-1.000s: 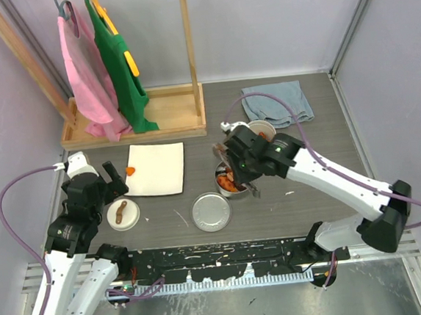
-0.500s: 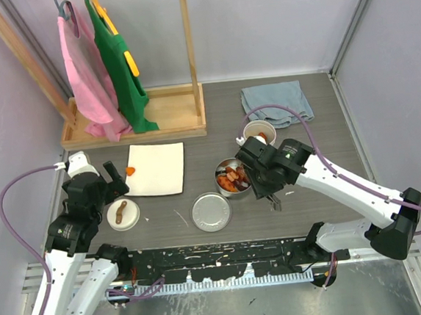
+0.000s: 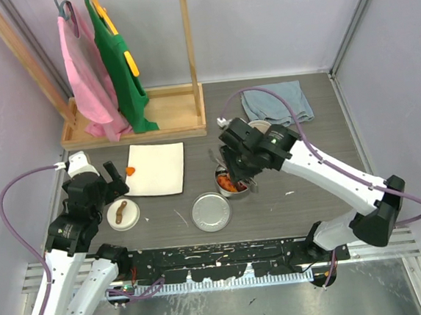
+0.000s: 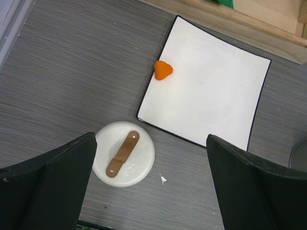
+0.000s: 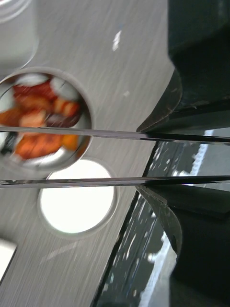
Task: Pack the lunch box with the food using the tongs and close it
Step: Place the fake food in the packing box, then pick up the fake food from the plate.
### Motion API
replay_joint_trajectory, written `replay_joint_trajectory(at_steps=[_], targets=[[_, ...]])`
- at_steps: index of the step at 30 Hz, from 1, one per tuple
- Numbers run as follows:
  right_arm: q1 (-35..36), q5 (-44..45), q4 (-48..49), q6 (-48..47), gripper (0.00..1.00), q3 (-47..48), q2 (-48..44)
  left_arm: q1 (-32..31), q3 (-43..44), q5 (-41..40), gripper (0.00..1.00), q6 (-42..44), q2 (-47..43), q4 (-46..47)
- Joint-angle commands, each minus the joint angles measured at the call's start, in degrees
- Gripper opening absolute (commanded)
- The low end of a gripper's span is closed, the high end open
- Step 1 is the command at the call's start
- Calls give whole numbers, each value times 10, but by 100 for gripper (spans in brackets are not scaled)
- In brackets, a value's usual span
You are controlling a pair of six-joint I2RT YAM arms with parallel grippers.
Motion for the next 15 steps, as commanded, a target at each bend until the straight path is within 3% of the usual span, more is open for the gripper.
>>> replay_joint_trajectory(at_steps=[1,5,15], targets=[[14,-91,161,-22,46,57,52,3,2,-3,98,-2,1,15],[43,-118,214,-33,46,104,140,2,2,-13,98,-3,-5,13],[102,-83,181,-80,48,341,369,2,2,-20,98,-5,-10,14]])
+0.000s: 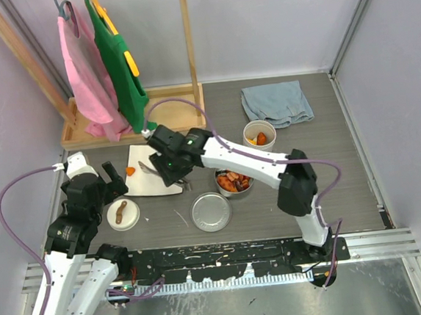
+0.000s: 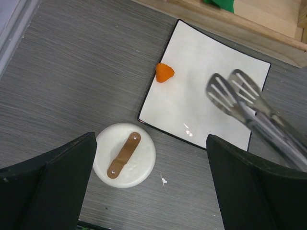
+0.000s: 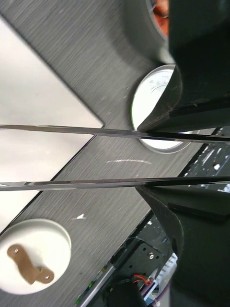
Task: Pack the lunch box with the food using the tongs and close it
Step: Pick up the fake food from the plate.
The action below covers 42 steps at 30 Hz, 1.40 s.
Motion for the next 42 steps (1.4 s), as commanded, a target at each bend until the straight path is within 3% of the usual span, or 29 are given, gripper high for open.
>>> replay_joint_trajectory(at_steps=[1,18,42], targets=[[15,5,16,-30,48,101,45,3,2,-13,98,-5,-2,14],[19,-11,22,-37,49,234,184,3,2,-14,98,-5,-1,14],[19,-21,16,-37,48,257,229,3,2,-11,98,-5,3,14]])
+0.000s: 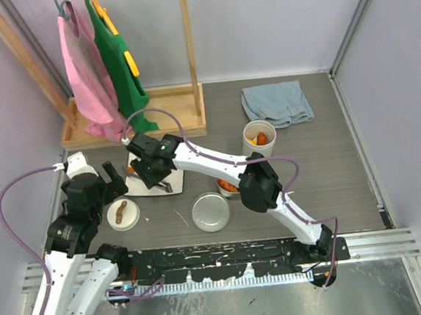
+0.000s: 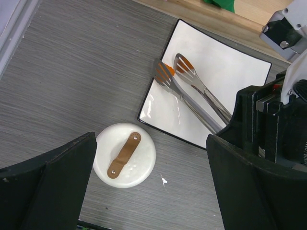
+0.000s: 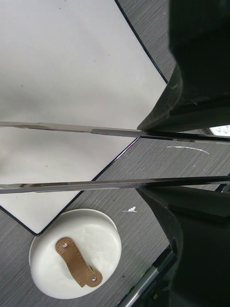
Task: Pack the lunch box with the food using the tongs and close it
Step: Pick up the fake food from the plate.
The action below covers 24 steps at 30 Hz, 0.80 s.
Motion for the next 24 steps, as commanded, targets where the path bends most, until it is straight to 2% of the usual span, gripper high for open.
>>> replay_joint_trajectory(at_steps=[1,11,24], targets=[[0,-1,11,-6,48,27,-8,3,3,-11,98,-5,3,14],[0,29,8,-5,41,-1,-42,2,3,-11,98,-5,4,13],[-3,45,39,9,39,-178,-182,2,3,-9,98,-5,6,13]])
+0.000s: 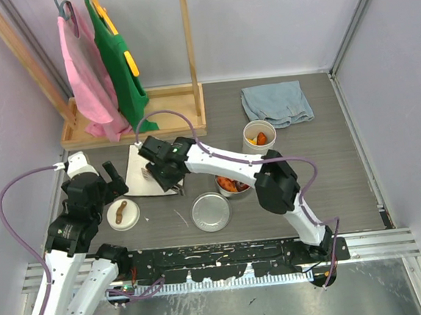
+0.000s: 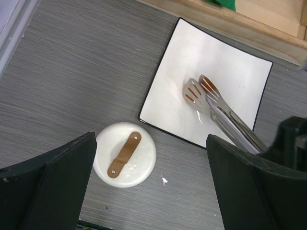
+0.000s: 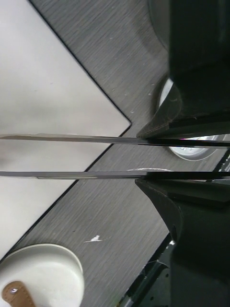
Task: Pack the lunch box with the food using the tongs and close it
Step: Pick up the fake food from the plate, then place the fake food in the packing box.
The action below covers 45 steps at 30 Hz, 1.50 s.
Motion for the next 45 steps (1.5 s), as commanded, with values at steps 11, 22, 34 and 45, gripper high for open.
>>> replay_joint_trajectory(at_steps=[11,22,34,45], targets=[[-26,18,36,32,39,-185,-253,3,3,-7,98,-5,2,13],[-114,65,-31,94,39,-411,-521,2,2,-1,98,-5,3,14],[-119,84,-64,120,40,-476,-553,3,2,2,98,-5,1,14],[-129,118,-47,123,40,-491,-519,2,2,0,98,-5,-1,13]])
